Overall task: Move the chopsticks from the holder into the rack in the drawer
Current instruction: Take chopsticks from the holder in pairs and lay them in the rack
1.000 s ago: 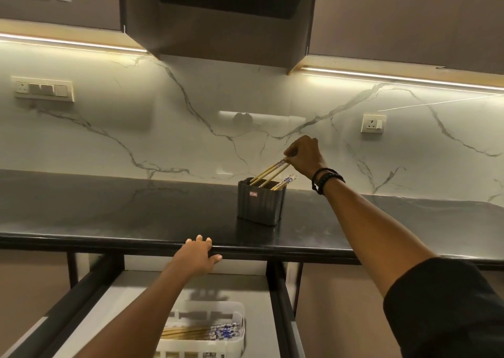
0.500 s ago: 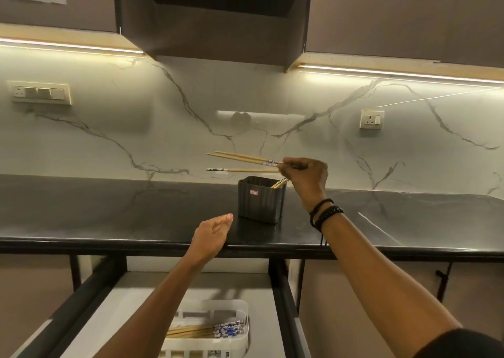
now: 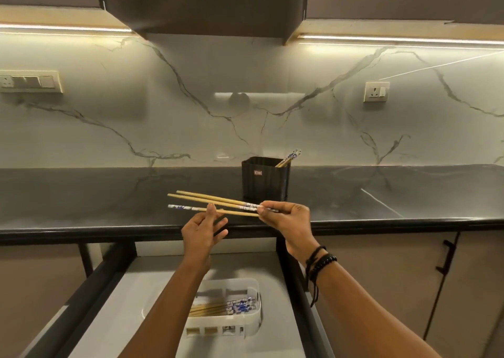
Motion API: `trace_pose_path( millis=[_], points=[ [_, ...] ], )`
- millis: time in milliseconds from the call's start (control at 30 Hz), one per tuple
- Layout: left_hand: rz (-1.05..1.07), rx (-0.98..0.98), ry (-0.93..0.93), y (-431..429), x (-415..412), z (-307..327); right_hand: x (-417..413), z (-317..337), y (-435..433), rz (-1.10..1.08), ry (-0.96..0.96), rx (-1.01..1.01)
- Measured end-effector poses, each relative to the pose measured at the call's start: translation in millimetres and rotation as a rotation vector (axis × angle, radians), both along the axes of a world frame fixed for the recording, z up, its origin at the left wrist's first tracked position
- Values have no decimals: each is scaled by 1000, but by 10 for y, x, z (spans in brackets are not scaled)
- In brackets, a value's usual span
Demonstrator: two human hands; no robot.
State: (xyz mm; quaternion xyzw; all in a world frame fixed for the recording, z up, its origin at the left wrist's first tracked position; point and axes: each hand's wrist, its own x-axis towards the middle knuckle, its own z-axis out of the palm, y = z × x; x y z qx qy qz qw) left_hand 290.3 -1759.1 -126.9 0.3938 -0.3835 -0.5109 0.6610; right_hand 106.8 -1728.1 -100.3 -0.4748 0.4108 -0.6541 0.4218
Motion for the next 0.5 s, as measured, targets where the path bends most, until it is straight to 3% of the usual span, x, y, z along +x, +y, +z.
trace_pose_path(
  millis=[133, 367, 433, 500],
  points=[
    [84, -6, 24, -38, 98, -87, 47, -129, 8, 34, 41, 36],
    [167, -84, 4, -45, 146, -29, -36, -239, -12, -118, 48, 2],
    [215, -215, -200, -47, 181, -39, -70, -264, -8, -121, 87, -4],
    [253, -409, -545, -30, 173, -77, -71, -284, 0, -85, 148, -20]
  ],
)
